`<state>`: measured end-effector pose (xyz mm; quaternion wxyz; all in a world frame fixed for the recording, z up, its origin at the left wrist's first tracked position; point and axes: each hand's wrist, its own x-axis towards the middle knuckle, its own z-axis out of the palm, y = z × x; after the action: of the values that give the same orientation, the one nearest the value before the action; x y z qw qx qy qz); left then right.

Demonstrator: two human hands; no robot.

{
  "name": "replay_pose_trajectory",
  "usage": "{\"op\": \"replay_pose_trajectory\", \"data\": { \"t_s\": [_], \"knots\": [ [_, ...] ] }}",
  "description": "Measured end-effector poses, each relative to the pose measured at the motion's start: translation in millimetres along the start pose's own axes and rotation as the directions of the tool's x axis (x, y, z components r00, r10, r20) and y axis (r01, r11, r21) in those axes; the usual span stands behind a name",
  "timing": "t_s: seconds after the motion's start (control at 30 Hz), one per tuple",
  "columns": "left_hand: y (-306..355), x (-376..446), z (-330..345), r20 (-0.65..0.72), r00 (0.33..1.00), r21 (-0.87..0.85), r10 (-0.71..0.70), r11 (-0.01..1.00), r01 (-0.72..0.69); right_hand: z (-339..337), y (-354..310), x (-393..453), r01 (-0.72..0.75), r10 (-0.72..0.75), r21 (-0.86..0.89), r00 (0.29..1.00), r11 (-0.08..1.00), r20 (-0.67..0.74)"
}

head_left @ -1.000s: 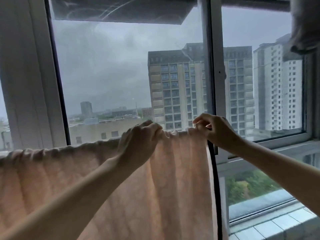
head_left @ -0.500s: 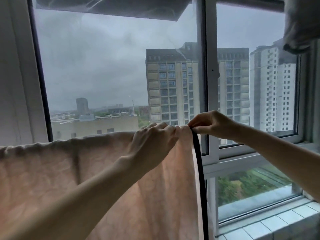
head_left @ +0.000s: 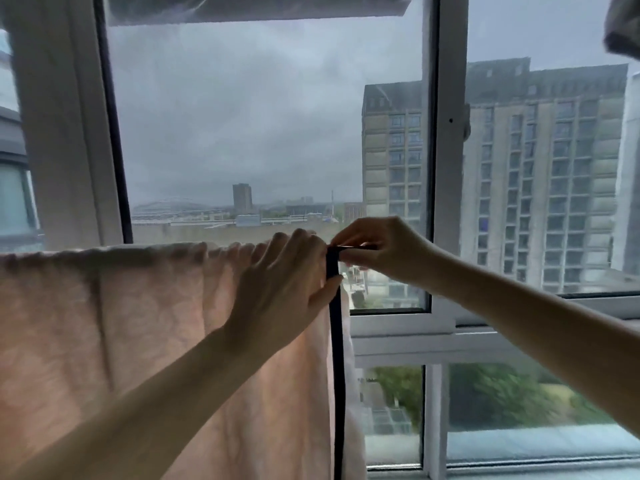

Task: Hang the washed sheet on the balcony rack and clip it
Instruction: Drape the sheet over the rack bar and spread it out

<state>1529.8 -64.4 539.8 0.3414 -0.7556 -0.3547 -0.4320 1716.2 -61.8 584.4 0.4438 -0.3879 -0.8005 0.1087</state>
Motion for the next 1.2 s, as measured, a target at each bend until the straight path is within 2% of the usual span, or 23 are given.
{"op": "replay_pose_trajectory", "data": {
  "t_s": [0.07,0.13,0.2,0.33,0.5,0.6,0.7,0.77,0.87,1.03,1.13,1.2],
  "knots": [
    [5.6,-3.4,-0.8,0.007,0.999,0.020,-0.047,0.999,0.047,-4.0,7.5,-4.4,-0.076,0.062,0.190,0.995,0.979,0.076],
    [11.2,-3.9,-3.9,0.033,0.995,0.027,-0.097,0.995,0.097,-9.5,14.8,-6.9,-0.171,0.095,0.373,0.972,0.912,0.214],
    [16.8,-2.8,-6.0,0.074,0.984,0.071,-0.162,0.985,0.156,-10.6,21.0,-7.1,-0.220,0.080,0.467,0.950,0.856,0.302],
    [29.2,0.6,-2.2,0.097,0.957,0.157,-0.274,0.954,0.257,0.0,33.4,-2.1,-0.215,0.085,0.527,0.962,0.822,0.260],
    [40.7,10.9,-1.8,0.007,0.947,0.233,-0.322,0.921,0.311,22.2,48.0,5.5,-0.233,0.134,0.544,0.967,0.806,0.215],
    [49.0,14.6,-0.5,0.036,0.930,0.361,-0.366,0.872,0.329,36.6,52.2,5.3,-0.254,0.157,0.583,0.965,0.772,0.212],
    [51.7,14.4,2.1,0.086,0.906,0.405,-0.415,0.845,0.349,40.8,53.8,3.8,-0.253,0.152,0.633,0.966,0.732,0.210],
    [49.6,11.9,3.2,0.104,0.895,0.345,-0.433,0.860,0.376,39.2,55.7,3.4,-0.247,0.139,0.621,0.966,0.744,0.218],
    [49.5,11.3,-3.1,0.087,0.869,0.096,-0.486,0.873,0.479,35.5,58.5,4.7,-0.252,0.115,0.635,0.962,0.730,0.249],
    [55.1,22.5,-21.0,0.183,0.777,-0.249,-0.603,0.736,0.630,22.1,64.8,8.5,-0.276,0.124,0.672,0.956,0.687,0.265],
    [53.9,28.2,-24.2,0.238,0.723,-0.373,-0.648,0.627,0.684,15.6,69.2,10.5,-0.240,0.096,0.688,0.966,0.685,0.241],
    [52.6,30.3,-22.7,0.249,0.709,-0.393,-0.660,0.600,0.697,12.0,71.4,11.4,-0.202,0.092,0.668,0.976,0.716,0.196]
  ]
}}
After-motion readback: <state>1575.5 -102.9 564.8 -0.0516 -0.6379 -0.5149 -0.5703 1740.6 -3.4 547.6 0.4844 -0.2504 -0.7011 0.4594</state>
